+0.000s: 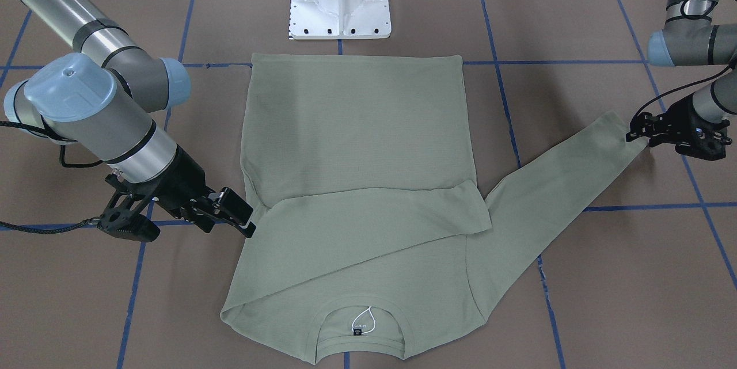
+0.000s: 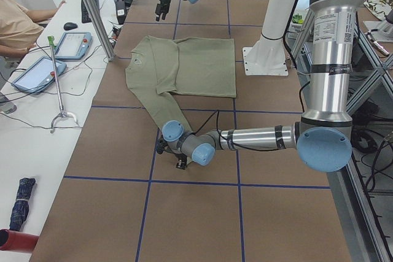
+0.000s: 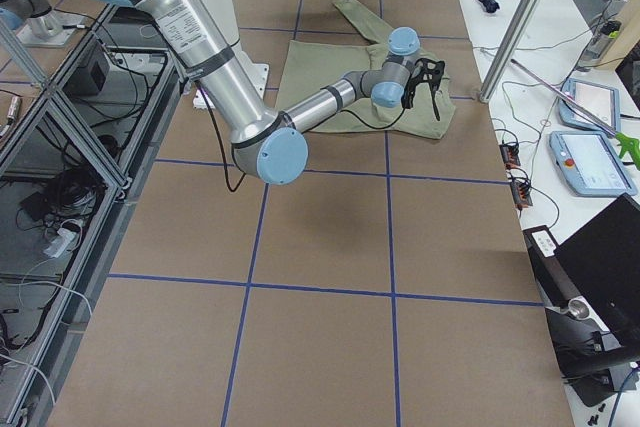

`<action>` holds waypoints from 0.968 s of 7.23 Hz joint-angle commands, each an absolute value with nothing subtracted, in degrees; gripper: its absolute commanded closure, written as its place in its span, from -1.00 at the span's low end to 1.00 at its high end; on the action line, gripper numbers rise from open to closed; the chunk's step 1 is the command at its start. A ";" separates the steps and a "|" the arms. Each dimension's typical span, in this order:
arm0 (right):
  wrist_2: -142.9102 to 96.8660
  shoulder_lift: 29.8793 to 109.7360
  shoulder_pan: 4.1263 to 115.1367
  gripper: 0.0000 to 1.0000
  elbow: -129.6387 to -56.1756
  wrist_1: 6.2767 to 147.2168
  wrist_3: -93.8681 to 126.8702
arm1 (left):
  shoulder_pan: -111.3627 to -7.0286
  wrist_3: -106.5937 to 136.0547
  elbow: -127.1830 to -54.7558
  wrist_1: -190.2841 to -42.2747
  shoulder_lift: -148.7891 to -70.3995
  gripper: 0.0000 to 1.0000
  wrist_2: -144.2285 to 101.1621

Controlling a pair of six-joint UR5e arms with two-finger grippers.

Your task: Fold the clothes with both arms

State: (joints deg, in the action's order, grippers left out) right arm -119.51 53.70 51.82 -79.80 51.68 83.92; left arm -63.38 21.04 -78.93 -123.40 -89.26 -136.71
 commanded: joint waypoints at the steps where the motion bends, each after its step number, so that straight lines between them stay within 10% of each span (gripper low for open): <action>1: -119.44 53.70 51.68 -0.93 -79.80 51.68 83.94 | -63.37 21.44 -78.84 -123.40 -89.38 -0.24 -136.93; 3: -119.36 53.79 51.59 -0.92 -79.72 51.68 83.94 | -63.28 21.18 -79.10 -123.49 -89.65 0.99 -136.93; 7: -119.53 54.23 51.33 -0.92 -79.72 51.68 83.32 | -63.37 22.66 -86.98 -122.87 -90.17 1.00 -142.60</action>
